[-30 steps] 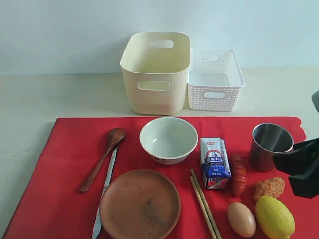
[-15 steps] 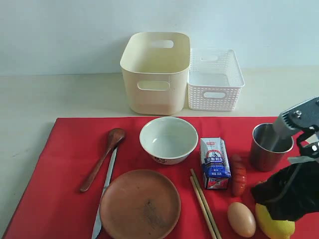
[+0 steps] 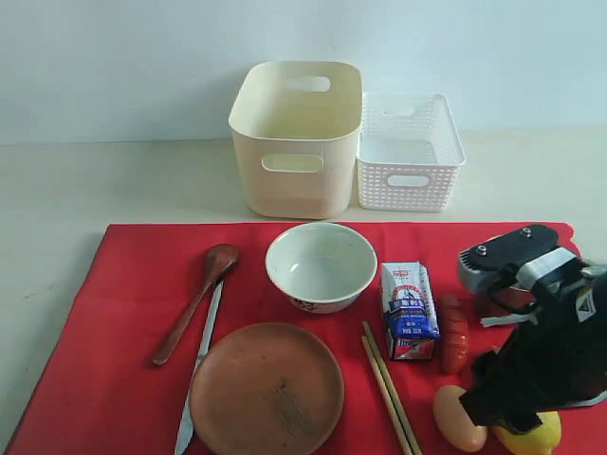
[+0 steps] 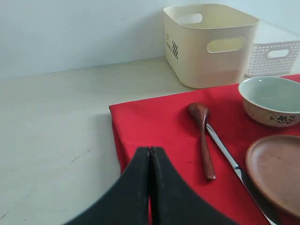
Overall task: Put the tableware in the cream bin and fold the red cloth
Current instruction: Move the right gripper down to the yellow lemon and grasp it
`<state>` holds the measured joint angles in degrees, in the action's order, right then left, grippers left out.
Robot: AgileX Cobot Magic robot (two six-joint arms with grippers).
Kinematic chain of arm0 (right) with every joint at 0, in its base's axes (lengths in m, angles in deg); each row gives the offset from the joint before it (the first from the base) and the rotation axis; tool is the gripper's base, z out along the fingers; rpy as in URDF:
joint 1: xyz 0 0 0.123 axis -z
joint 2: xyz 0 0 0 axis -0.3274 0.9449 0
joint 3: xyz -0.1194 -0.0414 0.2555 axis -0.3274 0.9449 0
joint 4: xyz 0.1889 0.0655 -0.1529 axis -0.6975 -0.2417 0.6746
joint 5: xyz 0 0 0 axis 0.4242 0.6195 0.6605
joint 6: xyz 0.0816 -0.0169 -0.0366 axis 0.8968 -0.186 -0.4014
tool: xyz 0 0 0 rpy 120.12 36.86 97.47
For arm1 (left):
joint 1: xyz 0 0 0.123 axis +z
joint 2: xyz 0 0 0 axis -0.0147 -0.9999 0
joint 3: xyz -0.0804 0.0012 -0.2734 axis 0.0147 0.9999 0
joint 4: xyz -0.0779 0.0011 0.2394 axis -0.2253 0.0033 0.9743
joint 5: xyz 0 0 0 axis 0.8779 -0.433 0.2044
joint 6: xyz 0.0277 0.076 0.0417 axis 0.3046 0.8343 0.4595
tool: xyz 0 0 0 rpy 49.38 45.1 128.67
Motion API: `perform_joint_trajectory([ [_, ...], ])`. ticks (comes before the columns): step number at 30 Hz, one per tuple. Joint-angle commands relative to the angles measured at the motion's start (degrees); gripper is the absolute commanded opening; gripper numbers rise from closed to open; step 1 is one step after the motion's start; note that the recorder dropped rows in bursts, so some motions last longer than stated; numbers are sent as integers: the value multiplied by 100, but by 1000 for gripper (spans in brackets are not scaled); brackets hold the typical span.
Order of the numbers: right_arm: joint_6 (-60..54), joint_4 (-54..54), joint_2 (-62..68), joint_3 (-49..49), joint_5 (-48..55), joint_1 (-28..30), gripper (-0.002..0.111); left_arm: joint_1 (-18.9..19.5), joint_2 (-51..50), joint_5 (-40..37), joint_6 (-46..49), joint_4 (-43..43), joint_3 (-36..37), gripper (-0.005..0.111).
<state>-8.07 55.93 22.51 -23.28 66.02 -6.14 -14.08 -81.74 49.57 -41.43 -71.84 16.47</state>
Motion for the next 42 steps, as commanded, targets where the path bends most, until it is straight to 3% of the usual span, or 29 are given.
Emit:
perform_joint_trajectory([
  [1,439,283,356,-175,176,-4,66,19,35,39,-1,16,16,0],
  [15,1581,1385,421,-630,1004,-4,65,19,35,39,-1,16,16,0],
  [30,939,755,1169,-630,981,-4,64,19,35,39,-1,16,16,0],
  [34,982,755,1240,-630,981,-4,49,19,35,39,-1,16,16,0],
  [40,982,755,1227,-643,1113,-4,2,19,35,39,-1,16,16,0],
  [42,982,755,1203,-643,1182,-4,0,19,35,39,-1,16,16,0],
])
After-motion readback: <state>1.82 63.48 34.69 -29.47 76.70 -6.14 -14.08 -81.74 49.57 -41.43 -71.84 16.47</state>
